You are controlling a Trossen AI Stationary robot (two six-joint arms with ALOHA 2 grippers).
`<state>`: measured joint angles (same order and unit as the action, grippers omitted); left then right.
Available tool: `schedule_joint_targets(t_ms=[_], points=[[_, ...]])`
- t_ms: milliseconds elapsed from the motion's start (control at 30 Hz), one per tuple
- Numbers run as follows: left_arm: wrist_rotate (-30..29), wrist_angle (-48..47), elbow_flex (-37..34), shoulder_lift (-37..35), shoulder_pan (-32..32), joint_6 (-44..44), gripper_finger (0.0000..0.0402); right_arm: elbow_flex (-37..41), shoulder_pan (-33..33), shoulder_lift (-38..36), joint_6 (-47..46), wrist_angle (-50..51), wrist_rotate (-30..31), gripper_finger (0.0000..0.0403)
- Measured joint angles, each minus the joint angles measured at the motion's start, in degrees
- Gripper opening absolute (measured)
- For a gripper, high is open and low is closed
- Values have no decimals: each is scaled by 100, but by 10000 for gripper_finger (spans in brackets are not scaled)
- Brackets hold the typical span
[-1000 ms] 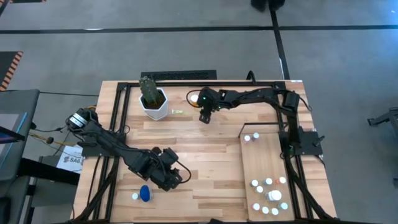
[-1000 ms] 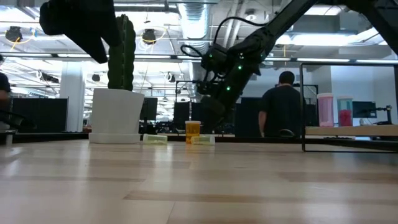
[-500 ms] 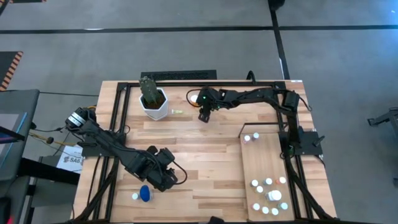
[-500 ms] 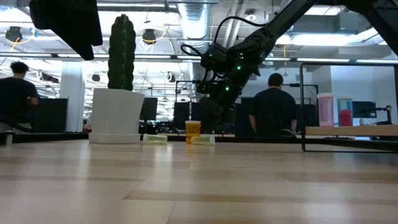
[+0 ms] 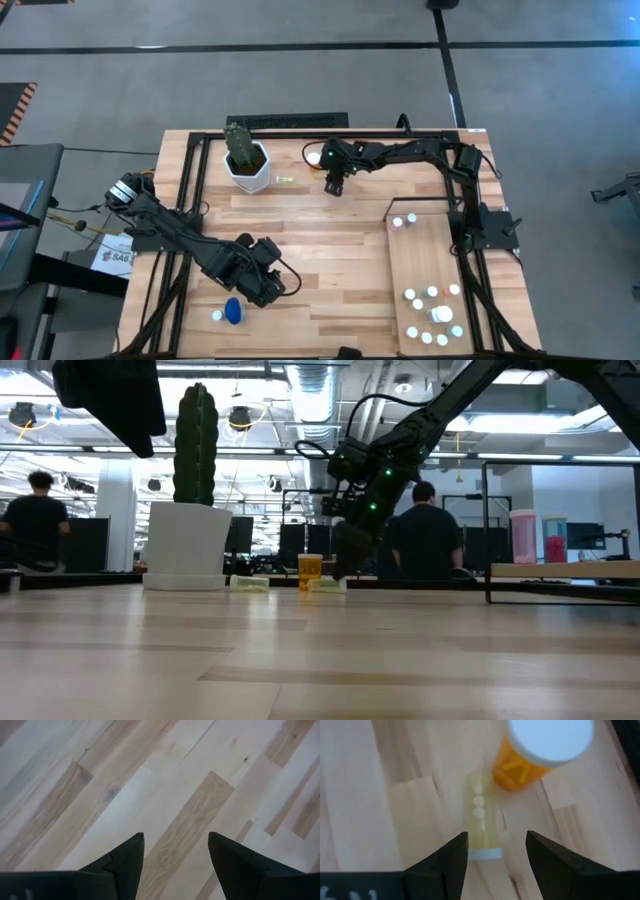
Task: Pick and place medicine bottles onto shelf by color
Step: Put the yellow pill bottle on the shelf
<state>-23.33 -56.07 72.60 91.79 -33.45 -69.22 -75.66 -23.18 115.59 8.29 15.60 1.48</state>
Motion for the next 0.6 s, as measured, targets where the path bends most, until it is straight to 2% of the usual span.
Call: schedule_joint_targets(t_ms=[400,600], points=[[-153,-7,-2,0,38,217,208,0,-48,0,1370,70,-51,221],[-138,-9,-2,0,101,271,208,0,-111,0,1639,70,-442,221]])
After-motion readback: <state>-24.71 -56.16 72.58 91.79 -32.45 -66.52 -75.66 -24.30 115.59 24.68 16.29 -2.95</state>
